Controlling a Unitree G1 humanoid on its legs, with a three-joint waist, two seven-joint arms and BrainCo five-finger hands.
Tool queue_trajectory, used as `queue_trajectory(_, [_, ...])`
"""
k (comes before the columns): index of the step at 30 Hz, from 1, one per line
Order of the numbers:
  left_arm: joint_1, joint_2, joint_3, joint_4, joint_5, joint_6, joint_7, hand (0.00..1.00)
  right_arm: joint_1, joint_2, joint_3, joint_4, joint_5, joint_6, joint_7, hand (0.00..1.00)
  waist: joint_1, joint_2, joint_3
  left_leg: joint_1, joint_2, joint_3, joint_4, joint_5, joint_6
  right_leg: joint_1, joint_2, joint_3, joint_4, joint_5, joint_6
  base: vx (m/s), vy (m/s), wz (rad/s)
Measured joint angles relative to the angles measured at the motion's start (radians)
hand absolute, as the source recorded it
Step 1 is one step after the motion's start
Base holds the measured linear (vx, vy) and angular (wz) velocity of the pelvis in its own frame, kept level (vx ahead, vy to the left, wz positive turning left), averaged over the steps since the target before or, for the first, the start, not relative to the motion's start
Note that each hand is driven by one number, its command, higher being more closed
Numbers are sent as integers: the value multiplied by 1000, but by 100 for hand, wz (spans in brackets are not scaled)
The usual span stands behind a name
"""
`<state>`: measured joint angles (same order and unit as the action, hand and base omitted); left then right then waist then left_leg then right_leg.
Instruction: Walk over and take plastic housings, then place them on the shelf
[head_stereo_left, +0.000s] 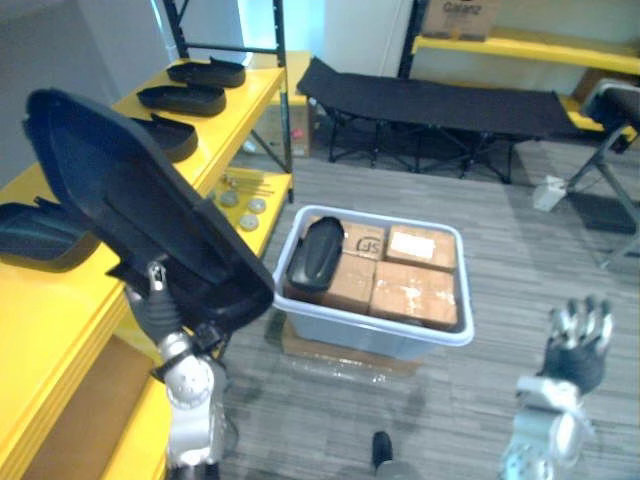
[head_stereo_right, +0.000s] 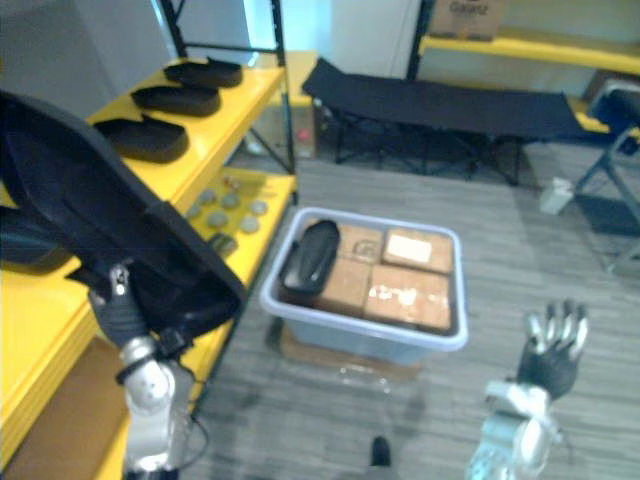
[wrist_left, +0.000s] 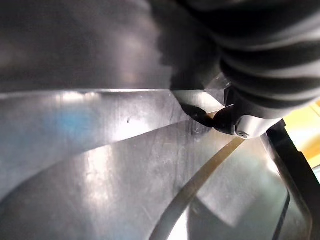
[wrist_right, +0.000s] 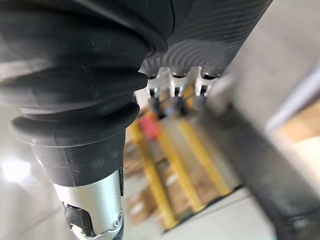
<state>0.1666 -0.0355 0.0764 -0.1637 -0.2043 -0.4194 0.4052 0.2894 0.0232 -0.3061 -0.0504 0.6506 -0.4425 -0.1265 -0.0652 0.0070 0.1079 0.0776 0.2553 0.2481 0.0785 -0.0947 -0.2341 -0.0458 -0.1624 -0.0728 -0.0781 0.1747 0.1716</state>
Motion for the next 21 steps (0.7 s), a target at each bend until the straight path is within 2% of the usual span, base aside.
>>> queue_trajectory(3, [1, 0, 7, 0, -36, -19, -21, 100, -7, 0, -8, -1, -49, -56, -26, 0, 0, -1, 11, -8, -2, -25, 3, -3, 3, 10, -3, -11, 0, -7, 5, -33, 8, 17])
queue_trajectory(6, [2, 5, 39, -4, -31, -26, -10, 100, -46, -5, -24, -2, -93, -62, -62, 0, 14, -2, 17, -9, -4, -31, 3, -3, 2, 13, -7, -17, 0, -9, 5, -17, 18, 8])
queue_trajectory(10, [4, 26, 91, -71, 33, -24, 89, 100, -120, -33, -11, -2, -115, -49, -56, 0, 29, 16, 33, -42, -18, -103, 3, 4, 4, 40, -27, -94, 0, -20, 5, 12, 23, 51])
queue_trajectory(12, [30, 26, 216, -154, 78, -18, 138, 100, -177, -53, 39, -1, -115, -26, -40, 0, 70, 33, 45, -47, -25, -150, 3, 7, 7, 70, -35, -144, 3, -25, 8, 61, 39, 59])
queue_trajectory(13, [37, 26, 255, -173, 88, -16, 148, 100, -188, -58, 57, 0, -115, -17, -32, 0, 82, 35, 48, -47, -26, -164, 3, 7, 7, 83, -36, -158, 3, -29, 9, 89, 36, 68])
queue_trajectory(15, [78, 26, 400, -233, 101, -16, 178, 100, -239, -75, 144, 36, -135, -1, 1, 0, 137, 37, 48, -64, -35, -241, 6, 9, 9, 119, -43, -232, 10, -54, 13, 88, 23, 87])
queue_trajectory(16, [90, 24, 431, -239, 102, -16, 182, 100, -257, -75, 163, 50, -136, 2, 11, 0, 155, 35, 48, -67, -38, -256, 6, 9, 10, 125, -47, -248, 17, -62, 17, 88, 31, 96])
queue_trajectory(17, [126, 18, 500, -242, 103, -17, 182, 100, -304, -79, 207, 101, -149, 10, 23, 0, 194, 31, 51, -81, -47, -300, 14, 10, 10, 142, -54, -293, 34, -79, 19, 85, 38, 77])
queue_trajectory(19, [157, 4, 560, -242, 103, -19, 179, 100, -345, -78, 258, 151, -169, 13, 23, 0, 233, 19, 60, -81, -62, -342, 18, 9, 11, 173, -66, -340, 44, -100, 29, 74, 31, 81])
queue_trajectory(21, [205, -48, 637, -243, 77, -43, 158, 100, -381, -66, 331, 181, -241, 17, 14, 0, 295, 0, 64, -81, -79, -395, 17, 6, 16, 211, -77, -399, 53, -122, 34, 70, 23, 76])
